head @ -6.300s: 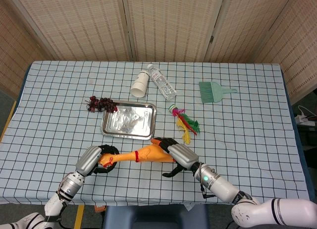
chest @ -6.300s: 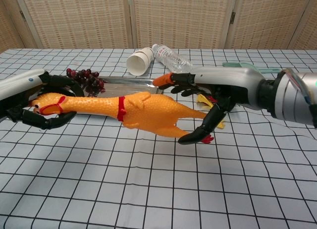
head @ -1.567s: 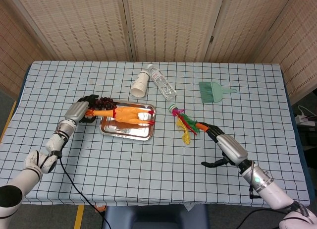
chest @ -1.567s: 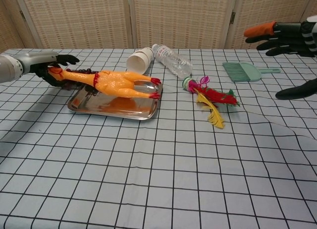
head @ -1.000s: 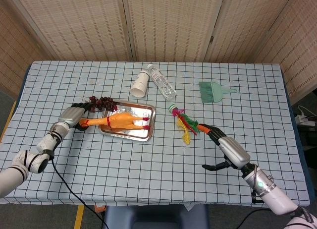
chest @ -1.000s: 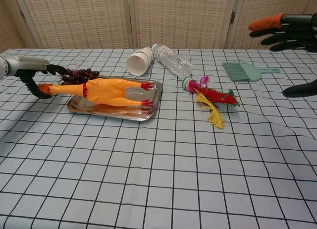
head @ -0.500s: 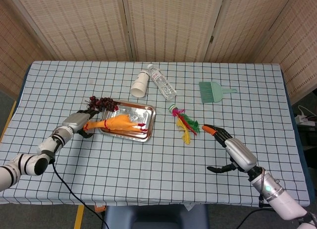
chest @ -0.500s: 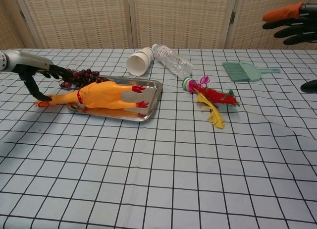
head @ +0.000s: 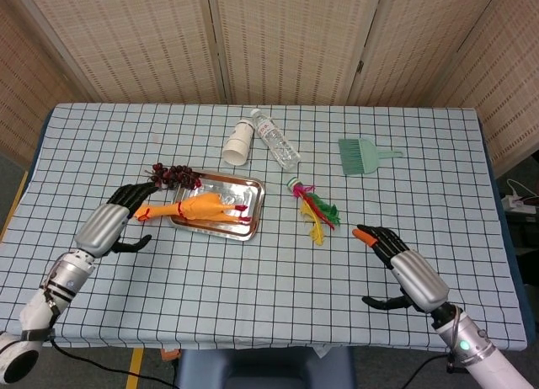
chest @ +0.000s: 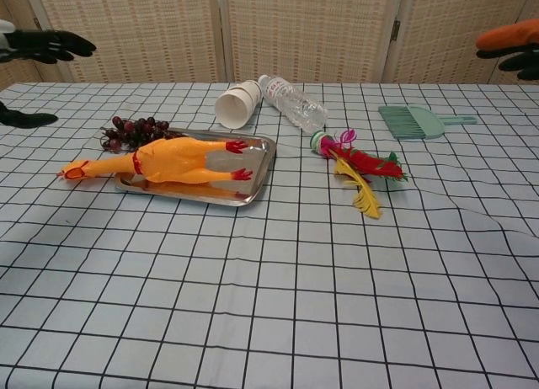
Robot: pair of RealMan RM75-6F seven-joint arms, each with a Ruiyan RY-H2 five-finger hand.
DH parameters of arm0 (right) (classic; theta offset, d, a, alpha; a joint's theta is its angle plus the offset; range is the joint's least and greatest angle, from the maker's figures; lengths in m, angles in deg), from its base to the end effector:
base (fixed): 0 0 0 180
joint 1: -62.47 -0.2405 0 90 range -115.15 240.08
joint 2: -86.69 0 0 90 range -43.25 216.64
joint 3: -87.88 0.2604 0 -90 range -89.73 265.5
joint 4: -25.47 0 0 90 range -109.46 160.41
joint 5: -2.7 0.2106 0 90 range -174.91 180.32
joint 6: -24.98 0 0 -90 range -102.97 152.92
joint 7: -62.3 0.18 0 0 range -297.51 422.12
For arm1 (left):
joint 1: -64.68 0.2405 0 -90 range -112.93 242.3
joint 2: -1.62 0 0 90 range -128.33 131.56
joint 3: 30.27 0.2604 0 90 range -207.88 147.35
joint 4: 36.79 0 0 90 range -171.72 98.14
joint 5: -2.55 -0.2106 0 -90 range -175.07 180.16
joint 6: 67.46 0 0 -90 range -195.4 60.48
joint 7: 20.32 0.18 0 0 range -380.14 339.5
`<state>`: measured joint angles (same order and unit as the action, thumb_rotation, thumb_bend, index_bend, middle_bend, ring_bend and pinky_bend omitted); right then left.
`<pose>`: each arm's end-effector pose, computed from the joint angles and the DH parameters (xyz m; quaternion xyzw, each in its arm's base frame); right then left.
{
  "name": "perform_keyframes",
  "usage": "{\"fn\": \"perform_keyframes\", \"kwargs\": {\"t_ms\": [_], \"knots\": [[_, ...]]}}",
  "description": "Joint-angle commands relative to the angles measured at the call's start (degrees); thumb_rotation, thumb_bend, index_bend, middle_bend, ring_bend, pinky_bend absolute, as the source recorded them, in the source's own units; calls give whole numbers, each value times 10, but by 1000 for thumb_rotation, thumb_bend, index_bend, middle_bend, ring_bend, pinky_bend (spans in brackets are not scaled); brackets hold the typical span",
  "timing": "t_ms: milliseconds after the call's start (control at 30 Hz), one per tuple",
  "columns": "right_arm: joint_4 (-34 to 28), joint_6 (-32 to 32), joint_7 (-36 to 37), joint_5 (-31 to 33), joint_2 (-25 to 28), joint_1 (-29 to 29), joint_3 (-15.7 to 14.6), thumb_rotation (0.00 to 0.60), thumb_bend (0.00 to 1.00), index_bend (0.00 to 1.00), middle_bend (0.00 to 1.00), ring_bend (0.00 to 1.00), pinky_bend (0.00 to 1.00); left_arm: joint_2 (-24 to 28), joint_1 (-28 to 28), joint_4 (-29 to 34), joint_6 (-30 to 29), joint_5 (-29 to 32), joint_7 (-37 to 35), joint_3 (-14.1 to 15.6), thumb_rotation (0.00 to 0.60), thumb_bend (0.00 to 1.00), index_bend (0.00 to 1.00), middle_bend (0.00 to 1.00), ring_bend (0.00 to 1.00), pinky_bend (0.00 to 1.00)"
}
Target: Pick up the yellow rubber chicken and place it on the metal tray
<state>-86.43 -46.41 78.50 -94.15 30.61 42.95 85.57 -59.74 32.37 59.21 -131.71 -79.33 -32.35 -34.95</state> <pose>-0.1877 -0.2358 0.1139 0.6661 -0.4897 0.4733 0.3042 -0.2011 0.3444 0.1199 -0.6876 -0.4131 -0.4454 0.3978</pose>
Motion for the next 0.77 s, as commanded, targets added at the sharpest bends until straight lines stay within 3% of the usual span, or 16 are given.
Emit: {"fn": "perform_keyframes", "kwargs": {"t_ms": [33, 167, 300, 400, 767], "knots": [[34, -71, -141, -10, -48, 57, -7, 600, 104, 0, 0, 0, 0, -17, 147, -37, -190, -109, 24, 52, 600, 350, 0, 0, 0, 2], [90, -155, -312, 1, -114, 115, 10, 600, 104, 0, 0, 0, 0, -66, 217, -103, -291, -110, 82, 58, 600, 354, 0, 0, 0, 0], [144, -214, -407, 17, -167, 159, 18, 600, 104, 0, 0, 0, 0, -68, 246, -109, -299, -94, 131, 68, 600, 363, 0, 0, 0, 0], [171, -219, -382, 42, -177, 176, 17, 600, 105, 0, 0, 0, 0, -62, 255, -97, -305, -102, 139, 72, 600, 366, 0, 0, 0, 0], [169, -213, -330, 51, -145, 181, 21, 600, 104, 0, 0, 0, 0, -65, 254, -92, -296, -115, 145, 66, 600, 367, 0, 0, 0, 0]]}}
